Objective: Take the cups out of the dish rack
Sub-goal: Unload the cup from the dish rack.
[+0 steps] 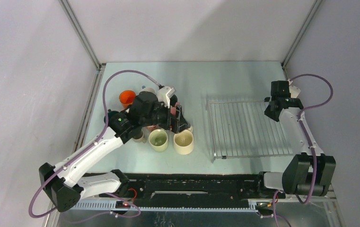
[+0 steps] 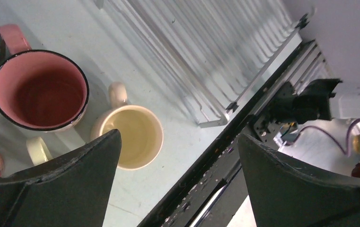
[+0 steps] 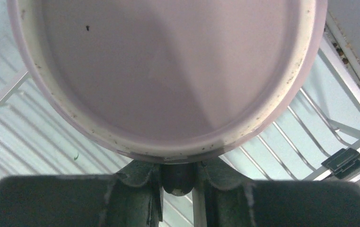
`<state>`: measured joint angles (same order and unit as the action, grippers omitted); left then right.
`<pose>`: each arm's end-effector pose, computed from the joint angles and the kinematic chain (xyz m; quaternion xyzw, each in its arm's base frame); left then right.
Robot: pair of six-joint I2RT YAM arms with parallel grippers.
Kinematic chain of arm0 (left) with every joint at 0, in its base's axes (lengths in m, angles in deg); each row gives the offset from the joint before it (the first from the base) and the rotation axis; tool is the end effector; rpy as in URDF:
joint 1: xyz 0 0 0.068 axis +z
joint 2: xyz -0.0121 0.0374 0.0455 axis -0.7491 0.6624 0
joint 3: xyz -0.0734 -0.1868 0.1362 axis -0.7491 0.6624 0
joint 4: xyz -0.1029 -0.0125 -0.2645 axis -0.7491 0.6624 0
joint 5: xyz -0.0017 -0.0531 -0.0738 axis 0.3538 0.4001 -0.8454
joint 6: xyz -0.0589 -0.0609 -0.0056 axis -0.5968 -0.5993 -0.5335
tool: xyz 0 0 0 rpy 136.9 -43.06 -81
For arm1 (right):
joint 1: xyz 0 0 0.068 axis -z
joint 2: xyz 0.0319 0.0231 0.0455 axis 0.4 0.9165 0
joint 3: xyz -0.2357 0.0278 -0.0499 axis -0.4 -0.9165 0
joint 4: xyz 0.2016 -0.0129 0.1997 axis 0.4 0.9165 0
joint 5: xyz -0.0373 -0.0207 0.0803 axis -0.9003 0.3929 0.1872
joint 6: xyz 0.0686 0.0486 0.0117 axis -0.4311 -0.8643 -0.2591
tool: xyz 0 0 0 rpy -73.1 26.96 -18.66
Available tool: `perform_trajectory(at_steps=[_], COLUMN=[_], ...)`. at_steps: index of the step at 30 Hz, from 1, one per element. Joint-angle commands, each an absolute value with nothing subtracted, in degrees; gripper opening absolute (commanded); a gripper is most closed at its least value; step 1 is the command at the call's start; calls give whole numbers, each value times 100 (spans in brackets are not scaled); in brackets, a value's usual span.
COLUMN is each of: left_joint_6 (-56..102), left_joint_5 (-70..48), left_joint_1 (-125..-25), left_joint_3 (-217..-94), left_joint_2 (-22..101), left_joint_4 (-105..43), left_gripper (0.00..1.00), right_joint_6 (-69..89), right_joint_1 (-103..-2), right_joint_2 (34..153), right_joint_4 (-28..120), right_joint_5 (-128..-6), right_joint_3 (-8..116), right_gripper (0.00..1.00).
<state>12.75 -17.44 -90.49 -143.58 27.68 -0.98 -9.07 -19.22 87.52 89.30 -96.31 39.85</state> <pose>0.2207 -0.2237 0.2926 0.2141 0.8380 -0.3517 0.3582 0.3094 -0.0510 0.2110 0.2965 0.8974 -0.1259 0.3016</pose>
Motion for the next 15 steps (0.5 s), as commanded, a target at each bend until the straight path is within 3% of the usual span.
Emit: perform_trajectory(at_steps=[1, 15], left_joint_6=[729, -945], left_joint_5=[-1926, -2514], left_joint_1=[-8857, -8364], left_joint_3=[-14178, -13682], left_joint_2=[2506, 2927], left_joint_4=[-599, -2806], left_gripper=[100, 100], right_joint_6=[-963, -1153], right_joint_1=[-2145, -3464], right_joint_2=[8214, 7819], right_joint_4=[8830, 8925], right_joint_5=[-9455, -7841], right_joint_3=[4465, 5463], right_gripper=[0, 0])
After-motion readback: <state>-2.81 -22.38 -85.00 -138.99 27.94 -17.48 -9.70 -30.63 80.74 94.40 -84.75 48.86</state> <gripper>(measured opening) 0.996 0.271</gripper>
